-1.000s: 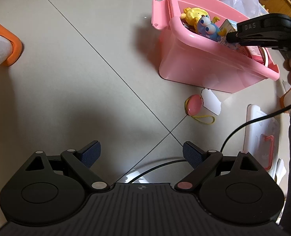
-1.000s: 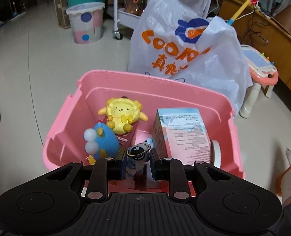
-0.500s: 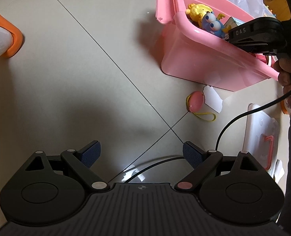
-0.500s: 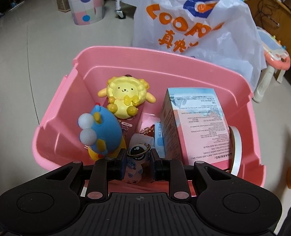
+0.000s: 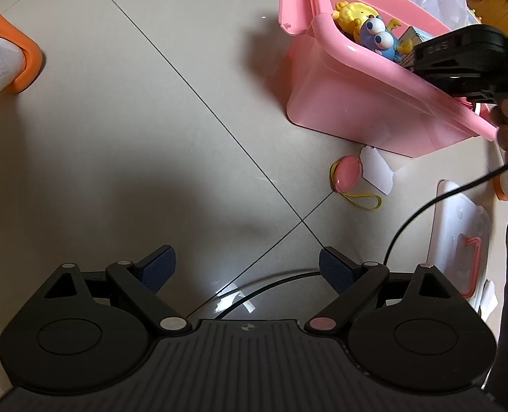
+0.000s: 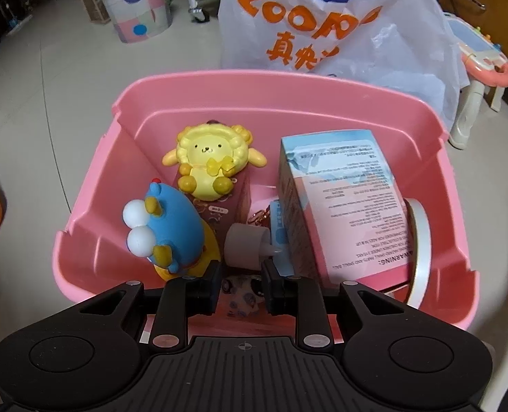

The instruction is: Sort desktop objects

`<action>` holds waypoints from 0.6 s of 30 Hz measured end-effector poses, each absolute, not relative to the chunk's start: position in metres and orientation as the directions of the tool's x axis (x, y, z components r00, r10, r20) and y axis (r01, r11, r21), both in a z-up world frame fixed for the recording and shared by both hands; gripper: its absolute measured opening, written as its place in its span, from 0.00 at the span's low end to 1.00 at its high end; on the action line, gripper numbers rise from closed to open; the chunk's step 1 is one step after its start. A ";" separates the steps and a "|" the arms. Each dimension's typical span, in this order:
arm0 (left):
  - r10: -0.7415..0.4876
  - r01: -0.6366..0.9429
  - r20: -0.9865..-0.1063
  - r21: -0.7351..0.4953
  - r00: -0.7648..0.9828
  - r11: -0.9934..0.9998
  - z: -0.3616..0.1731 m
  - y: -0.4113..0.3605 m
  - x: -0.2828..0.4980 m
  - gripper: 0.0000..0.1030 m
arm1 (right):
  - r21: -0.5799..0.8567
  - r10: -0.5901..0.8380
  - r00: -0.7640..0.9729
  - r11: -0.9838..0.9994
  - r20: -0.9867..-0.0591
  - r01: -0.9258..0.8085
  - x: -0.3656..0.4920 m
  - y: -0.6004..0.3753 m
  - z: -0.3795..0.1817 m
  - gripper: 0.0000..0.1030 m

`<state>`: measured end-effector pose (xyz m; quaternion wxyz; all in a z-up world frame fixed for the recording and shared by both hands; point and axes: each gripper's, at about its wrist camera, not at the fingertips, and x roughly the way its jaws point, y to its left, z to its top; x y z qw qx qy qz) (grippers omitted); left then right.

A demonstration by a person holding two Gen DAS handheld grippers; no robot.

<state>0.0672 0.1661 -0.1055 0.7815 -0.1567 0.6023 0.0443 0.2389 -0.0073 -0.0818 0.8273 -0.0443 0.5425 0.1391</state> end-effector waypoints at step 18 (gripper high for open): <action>-0.082 -0.180 -0.951 -0.141 0.298 0.974 -0.098 0.150 0.057 0.90 | 0.193 0.299 0.540 0.950 -0.787 -0.244 0.130 -0.110 -0.006 0.32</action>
